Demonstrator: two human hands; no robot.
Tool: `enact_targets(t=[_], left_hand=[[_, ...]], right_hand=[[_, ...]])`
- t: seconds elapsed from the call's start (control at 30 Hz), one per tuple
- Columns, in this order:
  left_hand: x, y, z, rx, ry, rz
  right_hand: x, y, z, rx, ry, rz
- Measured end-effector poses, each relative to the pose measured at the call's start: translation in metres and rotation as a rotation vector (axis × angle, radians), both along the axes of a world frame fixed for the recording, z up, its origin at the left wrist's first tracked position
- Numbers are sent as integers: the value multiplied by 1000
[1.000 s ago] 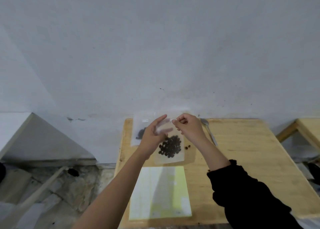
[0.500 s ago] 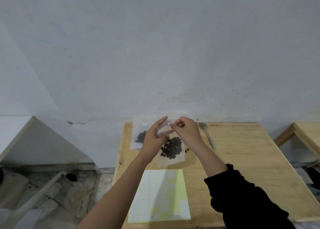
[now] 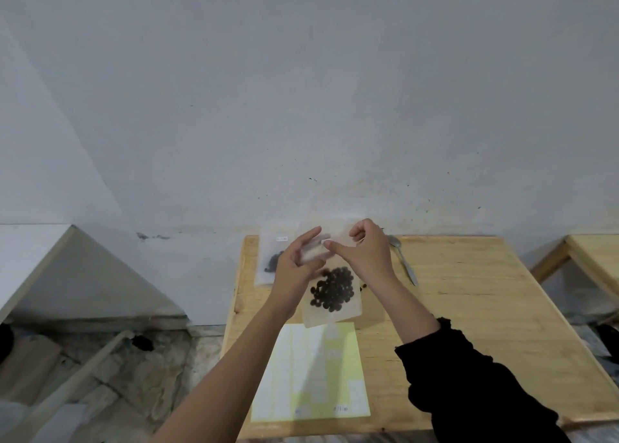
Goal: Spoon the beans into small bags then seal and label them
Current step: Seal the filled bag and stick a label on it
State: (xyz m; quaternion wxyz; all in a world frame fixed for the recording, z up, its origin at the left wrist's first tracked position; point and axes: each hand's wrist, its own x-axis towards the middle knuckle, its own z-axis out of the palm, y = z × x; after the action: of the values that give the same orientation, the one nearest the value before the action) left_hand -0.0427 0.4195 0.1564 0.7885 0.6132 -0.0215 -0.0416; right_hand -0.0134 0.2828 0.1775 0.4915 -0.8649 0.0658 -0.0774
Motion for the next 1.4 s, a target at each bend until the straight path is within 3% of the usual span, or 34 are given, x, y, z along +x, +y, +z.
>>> enact_targets(t=[0.23, 0.8, 1.4], left_hand=[[0, 1, 13, -89, 9, 136], [-7, 11, 16, 11, -1, 264], [14, 52, 7, 102, 16, 178]], right_hand=[[-6, 4, 15, 388, 47, 31], [-12, 18, 12, 230, 6, 123], [2, 46, 5, 414, 82, 175]])
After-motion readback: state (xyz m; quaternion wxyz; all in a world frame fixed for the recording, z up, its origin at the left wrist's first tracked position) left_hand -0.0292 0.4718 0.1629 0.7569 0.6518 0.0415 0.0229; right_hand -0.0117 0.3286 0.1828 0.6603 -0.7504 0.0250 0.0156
